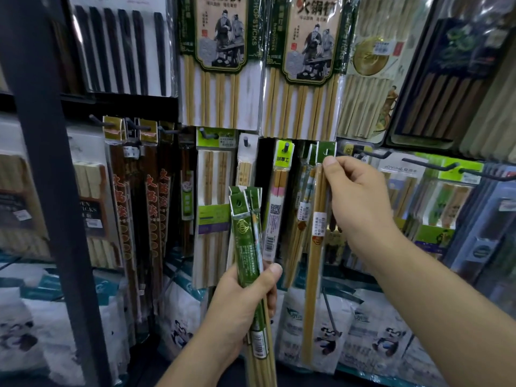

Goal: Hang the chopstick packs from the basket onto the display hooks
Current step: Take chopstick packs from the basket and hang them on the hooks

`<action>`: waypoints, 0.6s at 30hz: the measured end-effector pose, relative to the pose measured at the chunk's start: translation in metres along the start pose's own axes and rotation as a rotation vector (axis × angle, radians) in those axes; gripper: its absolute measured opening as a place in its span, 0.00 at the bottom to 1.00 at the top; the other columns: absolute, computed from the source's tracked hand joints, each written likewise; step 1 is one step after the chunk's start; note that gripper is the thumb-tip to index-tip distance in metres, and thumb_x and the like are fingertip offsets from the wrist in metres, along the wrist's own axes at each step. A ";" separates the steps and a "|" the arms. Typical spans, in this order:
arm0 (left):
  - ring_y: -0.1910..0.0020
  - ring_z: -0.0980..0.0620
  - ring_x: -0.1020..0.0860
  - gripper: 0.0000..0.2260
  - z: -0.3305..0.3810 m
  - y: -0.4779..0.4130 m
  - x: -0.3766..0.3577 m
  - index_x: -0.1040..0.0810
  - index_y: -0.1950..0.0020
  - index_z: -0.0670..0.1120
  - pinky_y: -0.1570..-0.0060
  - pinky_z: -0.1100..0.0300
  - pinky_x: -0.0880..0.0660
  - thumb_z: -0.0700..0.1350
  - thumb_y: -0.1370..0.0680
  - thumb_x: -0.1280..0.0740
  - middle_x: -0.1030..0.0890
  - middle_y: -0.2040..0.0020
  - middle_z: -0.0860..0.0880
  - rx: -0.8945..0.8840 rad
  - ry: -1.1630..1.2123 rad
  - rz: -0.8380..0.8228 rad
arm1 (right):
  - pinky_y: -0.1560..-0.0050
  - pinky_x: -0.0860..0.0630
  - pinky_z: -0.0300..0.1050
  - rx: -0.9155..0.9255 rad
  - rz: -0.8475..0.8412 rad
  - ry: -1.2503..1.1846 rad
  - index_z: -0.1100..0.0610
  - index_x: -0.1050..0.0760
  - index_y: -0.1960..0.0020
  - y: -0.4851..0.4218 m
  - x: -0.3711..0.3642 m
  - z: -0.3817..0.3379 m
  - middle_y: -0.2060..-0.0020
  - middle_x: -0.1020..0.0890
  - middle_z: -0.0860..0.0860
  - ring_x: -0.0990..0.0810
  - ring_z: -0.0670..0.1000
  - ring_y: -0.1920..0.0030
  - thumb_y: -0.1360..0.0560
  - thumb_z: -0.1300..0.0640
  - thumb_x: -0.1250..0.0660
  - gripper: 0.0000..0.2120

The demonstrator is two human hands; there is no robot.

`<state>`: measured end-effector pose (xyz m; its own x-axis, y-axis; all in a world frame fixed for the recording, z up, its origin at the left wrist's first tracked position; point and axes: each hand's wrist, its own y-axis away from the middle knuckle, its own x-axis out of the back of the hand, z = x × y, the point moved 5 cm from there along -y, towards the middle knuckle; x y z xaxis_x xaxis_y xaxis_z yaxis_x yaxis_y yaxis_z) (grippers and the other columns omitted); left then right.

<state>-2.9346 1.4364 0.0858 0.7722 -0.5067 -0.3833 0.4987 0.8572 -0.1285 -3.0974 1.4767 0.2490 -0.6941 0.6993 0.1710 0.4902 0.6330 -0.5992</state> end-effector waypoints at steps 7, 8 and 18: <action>0.69 0.48 0.23 0.28 -0.003 0.000 0.002 0.22 0.45 0.44 0.66 0.57 0.22 0.59 0.36 0.21 0.21 0.66 0.43 0.000 -0.014 0.006 | 0.67 0.32 0.36 -0.075 0.000 -0.043 0.60 0.23 0.62 -0.008 -0.005 0.001 0.75 0.31 0.45 0.33 0.45 0.73 0.16 0.51 0.38 0.19; 0.69 0.48 0.23 0.28 -0.003 0.000 0.003 0.22 0.45 0.44 0.66 0.57 0.22 0.59 0.36 0.21 0.21 0.66 0.43 -0.001 -0.007 0.006 | 0.65 0.31 0.39 -0.077 0.001 -0.046 0.63 0.23 0.60 -0.008 -0.005 0.000 0.74 0.31 0.47 0.33 0.46 0.72 0.16 0.51 0.38 0.20; 0.69 0.48 0.23 0.24 -0.004 -0.002 0.003 0.22 0.47 0.44 0.67 0.57 0.22 0.56 0.34 0.21 0.21 0.67 0.44 -0.017 0.026 -0.005 | 0.59 0.31 0.40 -0.045 0.018 0.029 0.70 0.28 0.58 -0.010 -0.005 0.005 0.71 0.35 0.55 0.36 0.50 0.70 0.16 0.51 0.38 0.22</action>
<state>-2.9346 1.4339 0.0815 0.7590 -0.5089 -0.4060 0.4958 0.8561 -0.1460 -3.1014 1.4652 0.2508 -0.6699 0.7194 0.1835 0.5259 0.6343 -0.5667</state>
